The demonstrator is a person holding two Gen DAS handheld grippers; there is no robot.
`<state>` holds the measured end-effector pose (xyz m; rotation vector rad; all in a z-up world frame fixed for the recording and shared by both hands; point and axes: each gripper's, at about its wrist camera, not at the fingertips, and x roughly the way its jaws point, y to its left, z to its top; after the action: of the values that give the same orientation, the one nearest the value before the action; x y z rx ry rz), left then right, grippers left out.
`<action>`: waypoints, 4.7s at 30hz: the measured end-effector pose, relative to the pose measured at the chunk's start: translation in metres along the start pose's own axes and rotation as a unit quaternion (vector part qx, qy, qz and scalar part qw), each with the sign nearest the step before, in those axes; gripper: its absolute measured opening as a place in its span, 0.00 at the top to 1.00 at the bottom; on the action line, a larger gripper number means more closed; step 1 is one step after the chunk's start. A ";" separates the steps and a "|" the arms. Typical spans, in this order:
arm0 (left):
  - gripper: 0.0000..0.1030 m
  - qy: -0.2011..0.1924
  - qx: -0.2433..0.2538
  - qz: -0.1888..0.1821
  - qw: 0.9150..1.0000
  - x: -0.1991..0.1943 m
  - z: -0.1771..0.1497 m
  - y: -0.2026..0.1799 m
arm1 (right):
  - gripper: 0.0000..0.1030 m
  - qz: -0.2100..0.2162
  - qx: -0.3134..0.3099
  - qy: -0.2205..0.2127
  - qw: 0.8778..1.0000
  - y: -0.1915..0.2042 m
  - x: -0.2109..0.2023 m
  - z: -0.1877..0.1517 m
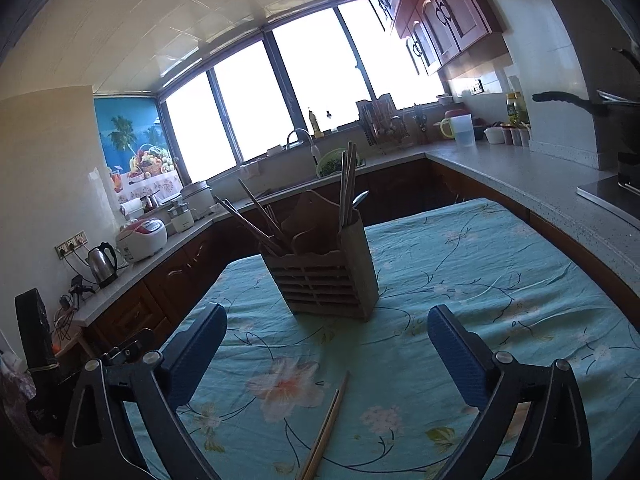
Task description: Organize utensils
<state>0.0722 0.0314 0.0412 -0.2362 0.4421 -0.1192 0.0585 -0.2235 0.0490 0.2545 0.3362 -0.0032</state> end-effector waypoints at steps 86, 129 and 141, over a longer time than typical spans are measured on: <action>0.01 -0.036 0.114 0.075 0.990 -0.064 -0.081 -0.018 | 0.00 -0.059 -0.083 0.008 0.995 0.002 -0.039 -0.081; 0.01 -0.037 0.113 0.073 0.990 -0.064 -0.082 -0.030 | 0.00 -0.046 -0.084 -0.008 0.995 0.007 -0.046 -0.072; 0.01 -0.041 0.109 0.073 0.991 -0.066 -0.084 -0.032 | 0.00 -0.044 -0.084 -0.008 0.995 0.009 -0.049 -0.071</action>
<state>-0.0257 -0.0056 0.0030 0.0064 0.3602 -0.0146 -0.0109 -0.1988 0.0022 0.0733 0.3292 -0.0632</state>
